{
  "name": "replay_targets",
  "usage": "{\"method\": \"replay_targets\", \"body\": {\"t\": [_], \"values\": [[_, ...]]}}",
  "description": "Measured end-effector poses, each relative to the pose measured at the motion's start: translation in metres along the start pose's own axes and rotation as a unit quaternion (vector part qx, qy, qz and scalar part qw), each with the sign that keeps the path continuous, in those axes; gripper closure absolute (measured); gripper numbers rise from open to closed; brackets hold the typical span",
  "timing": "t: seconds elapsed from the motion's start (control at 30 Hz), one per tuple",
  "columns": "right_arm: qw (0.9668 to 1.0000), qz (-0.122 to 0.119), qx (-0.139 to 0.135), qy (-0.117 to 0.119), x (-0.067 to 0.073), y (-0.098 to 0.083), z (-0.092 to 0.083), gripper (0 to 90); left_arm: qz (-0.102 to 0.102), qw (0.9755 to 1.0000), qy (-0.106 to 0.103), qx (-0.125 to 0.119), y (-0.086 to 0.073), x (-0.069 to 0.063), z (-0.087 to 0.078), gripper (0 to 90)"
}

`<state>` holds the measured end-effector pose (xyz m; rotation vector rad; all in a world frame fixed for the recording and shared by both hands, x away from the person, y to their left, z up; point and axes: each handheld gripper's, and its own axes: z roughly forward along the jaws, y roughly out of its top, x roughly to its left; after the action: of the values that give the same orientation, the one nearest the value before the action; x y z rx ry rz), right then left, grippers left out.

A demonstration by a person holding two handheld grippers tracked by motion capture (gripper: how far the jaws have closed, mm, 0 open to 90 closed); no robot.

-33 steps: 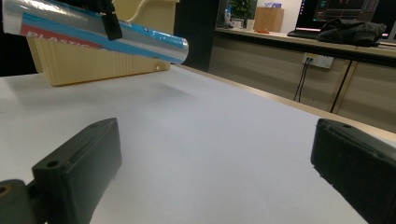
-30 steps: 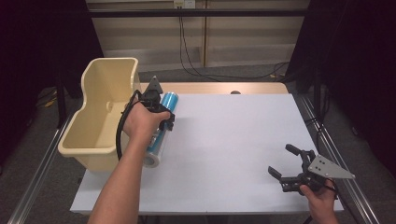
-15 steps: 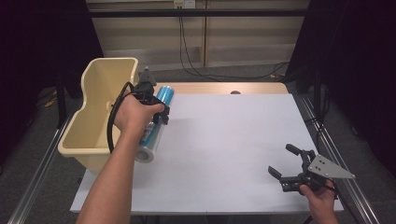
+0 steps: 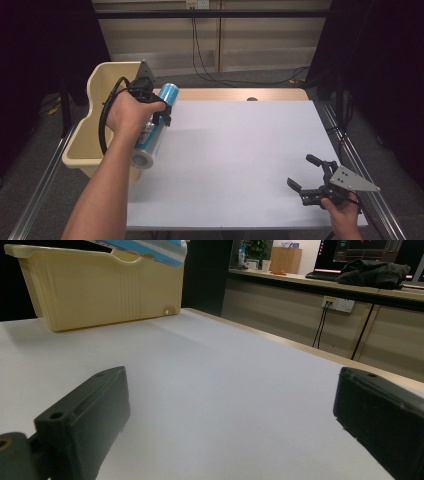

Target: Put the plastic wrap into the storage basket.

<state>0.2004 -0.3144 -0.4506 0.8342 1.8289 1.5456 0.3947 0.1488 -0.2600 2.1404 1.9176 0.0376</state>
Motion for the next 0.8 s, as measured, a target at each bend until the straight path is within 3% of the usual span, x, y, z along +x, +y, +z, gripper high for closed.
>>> {"method": "replay_targets", "body": {"t": [0.5, 0.73, 0.8], "values": [[1.0000, -0.002, -0.002, -0.001, 0.001, 0.001, 0.001, 1.2, -0.023, 0.9996, 0.004, -0.017, -0.008, 0.035, -0.028, 32.6], [1.0000, 0.000, 0.001, 0.000, 0.001, 0.000, 0.002, 1.2, -0.025, 0.9992, -0.007, -0.030, -0.009, 0.038, -0.039, 32.6], [1.0000, -0.001, 0.001, 0.001, 0.001, 0.000, 0.002, 1.2, -0.023, 0.9992, 0.002, -0.033, -0.008, 0.036, -0.044, 32.5]]}}
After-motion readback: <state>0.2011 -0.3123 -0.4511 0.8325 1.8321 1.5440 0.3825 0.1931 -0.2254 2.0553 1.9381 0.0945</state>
